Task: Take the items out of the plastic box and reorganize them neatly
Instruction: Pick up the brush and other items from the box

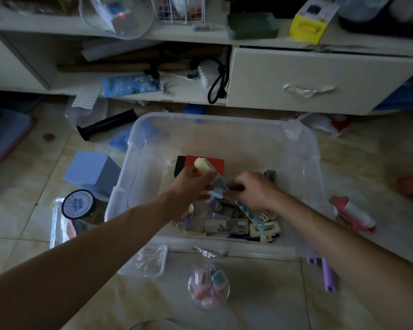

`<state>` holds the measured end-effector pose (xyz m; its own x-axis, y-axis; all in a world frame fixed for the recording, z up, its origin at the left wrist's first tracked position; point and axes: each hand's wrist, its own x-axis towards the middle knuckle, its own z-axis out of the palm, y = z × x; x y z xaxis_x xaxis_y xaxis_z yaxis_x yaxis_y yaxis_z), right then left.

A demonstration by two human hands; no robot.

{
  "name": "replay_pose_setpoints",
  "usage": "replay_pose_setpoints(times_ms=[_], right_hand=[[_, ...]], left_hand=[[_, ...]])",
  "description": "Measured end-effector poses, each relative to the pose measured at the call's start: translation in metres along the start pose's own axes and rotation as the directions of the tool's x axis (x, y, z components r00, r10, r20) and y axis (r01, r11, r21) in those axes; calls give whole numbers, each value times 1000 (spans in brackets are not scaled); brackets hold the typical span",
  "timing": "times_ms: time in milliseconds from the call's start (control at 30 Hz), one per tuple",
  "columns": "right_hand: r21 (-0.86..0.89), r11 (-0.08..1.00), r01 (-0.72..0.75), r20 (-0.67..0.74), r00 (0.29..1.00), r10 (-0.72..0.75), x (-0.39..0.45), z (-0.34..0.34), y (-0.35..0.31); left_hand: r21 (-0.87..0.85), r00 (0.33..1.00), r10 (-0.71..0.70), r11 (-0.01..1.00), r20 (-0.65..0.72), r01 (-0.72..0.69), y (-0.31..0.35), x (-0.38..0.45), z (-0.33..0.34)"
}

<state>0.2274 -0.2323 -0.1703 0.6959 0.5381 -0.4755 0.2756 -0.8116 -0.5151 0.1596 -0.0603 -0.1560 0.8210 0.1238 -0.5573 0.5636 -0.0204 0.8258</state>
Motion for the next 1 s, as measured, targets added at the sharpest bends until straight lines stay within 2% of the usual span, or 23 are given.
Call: replay_pose_setpoints(times_ms=[100,167,300,367,433,500,567,667,800,867,1000], right_hand=[[84,996,36,-69,997,-30,-16,-4,-12],[107,993,38,-162,987,-20,-28,-9,-16],[152,988,31,-352,936,25,-53,-33,-13],[147,988,48,-416,909,18,-67,-54,-7],[137,990,46,-480,877,26,-83,-82,3],[168,986,14,-538,839,80,-101,-116,25],[225,973,-50,-577,798,175,-117,-146,59],[275,913,-300,-519,754,404,-129,-150,124],[197,782,-592,-354,700,620,-135,-75,186],[174,732,-659,-294,675,677,-140,-32,200],[348,589,-730,-188,561,806,-155,25,214]], left_hand=[[-208,996,-32,978,-84,14,12,-4,6],[-274,995,-39,962,-97,11,21,-5,11],[-211,997,42,976,-65,-55,44,-10,35],[-131,994,112,985,5,-110,53,-18,52],[58,982,177,982,61,-181,55,-23,68],[357,963,246,895,108,-268,52,-25,80],[553,947,287,771,143,-317,49,-25,88],[683,951,256,664,175,-305,40,-24,95],[765,969,178,597,169,-243,23,-15,99],[790,971,163,565,177,-239,17,-12,103],[862,981,105,469,162,-193,11,-11,112]])
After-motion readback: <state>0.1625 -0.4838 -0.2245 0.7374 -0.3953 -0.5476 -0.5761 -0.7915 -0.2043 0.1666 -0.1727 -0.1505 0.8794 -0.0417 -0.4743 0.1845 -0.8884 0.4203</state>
